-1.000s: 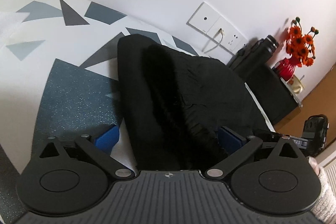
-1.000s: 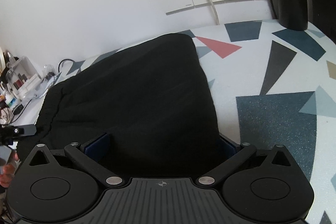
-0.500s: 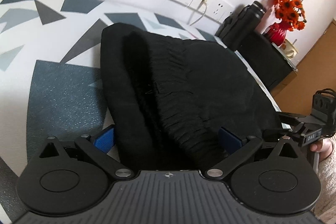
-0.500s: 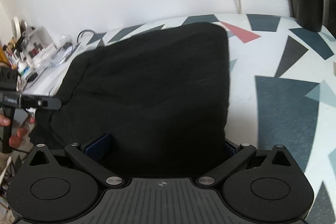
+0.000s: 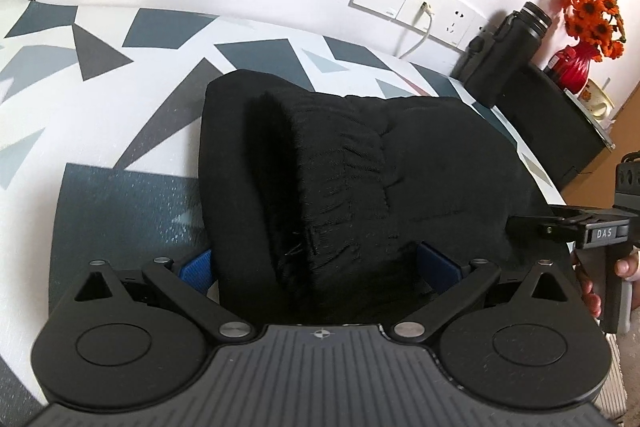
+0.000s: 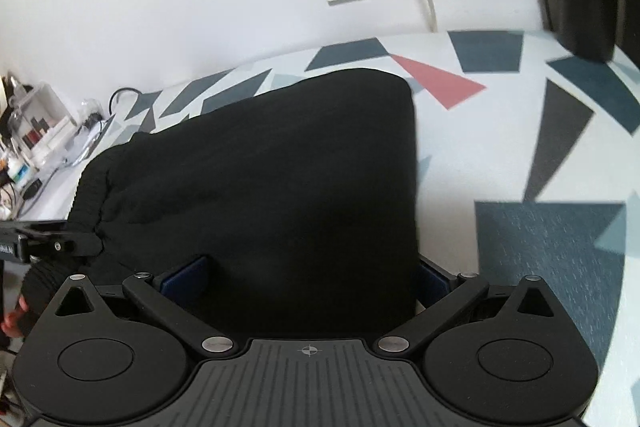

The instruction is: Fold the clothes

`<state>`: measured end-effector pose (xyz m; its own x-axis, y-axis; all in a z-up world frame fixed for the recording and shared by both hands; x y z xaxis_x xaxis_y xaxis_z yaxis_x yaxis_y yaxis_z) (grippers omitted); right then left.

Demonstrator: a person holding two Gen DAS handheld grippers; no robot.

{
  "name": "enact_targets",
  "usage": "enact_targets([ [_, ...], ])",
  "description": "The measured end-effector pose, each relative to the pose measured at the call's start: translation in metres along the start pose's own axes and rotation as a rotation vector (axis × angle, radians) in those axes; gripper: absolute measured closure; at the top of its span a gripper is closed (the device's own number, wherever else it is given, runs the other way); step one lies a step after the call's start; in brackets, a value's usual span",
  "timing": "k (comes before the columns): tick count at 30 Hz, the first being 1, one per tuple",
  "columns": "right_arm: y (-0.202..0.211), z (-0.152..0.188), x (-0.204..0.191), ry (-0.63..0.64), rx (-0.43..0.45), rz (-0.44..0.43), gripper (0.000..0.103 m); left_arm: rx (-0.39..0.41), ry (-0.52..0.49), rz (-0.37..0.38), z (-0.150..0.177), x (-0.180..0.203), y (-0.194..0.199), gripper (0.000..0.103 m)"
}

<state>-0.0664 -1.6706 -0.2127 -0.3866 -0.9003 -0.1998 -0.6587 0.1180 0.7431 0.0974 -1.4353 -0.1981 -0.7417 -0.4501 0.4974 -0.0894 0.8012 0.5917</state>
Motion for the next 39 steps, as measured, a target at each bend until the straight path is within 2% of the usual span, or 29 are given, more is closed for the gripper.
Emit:
enact_targets([
  [3, -0.001, 0.002, -0.002, 0.021, 0.013, 0.005, 0.001, 0.017, 0.032, 0.038, -0.003, -0.006, 0.001, 0.0],
  [9, -0.003, 0.001, -0.005, 0.037, 0.009, 0.023, 0.001, -0.022, 0.187, 0.153, -0.013, -0.026, 0.007, 0.0],
  [11, -0.005, 0.001, -0.008, 0.063, 0.002, 0.04, 0.001, -0.02, 0.203, 0.169, -0.015, -0.028, 0.005, 0.0],
  [14, -0.005, 0.002, -0.009, 0.069, 0.011, 0.052, 0.001, -0.018, 0.128, 0.134, -0.013, -0.021, 0.0, 0.0],
  [17, -0.005, 0.003, -0.009, 0.058, 0.029, 0.056, 0.001, -0.041, -0.007, 0.044, -0.006, -0.006, -0.007, 0.0],
  [21, -0.005, 0.003, -0.009, 0.037, 0.036, 0.07, 0.001, -0.058, -0.06, -0.013, -0.005, 0.001, -0.011, 0.0],
  [27, -0.006, 0.003, -0.008, 0.024, 0.043, 0.068, 0.001, -0.057, -0.038, -0.036, -0.005, 0.002, -0.01, 0.0],
  [32, -0.006, 0.003, -0.01, 0.064, 0.018, 0.066, 0.001, -0.03, -0.044, -0.118, -0.001, 0.01, -0.012, 0.0],
  [39, 0.0, 0.009, -0.012, 0.108, -0.017, 0.039, 0.001, -0.045, -0.02, -0.142, 0.011, 0.018, -0.004, 0.0],
])
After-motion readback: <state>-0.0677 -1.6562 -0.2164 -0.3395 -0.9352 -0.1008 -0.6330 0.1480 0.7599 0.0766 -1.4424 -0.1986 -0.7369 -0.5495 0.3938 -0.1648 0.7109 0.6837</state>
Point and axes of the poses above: each gripper's, at about its wrist camera, not at the fingertips, and y roughly against the way its jaws point, x to its right, z to its underside, the point moved 7 cm from there along -y, roughly the way its jaws point, and after that the axes turned 10 degrees about z, right-handed, at the moved point
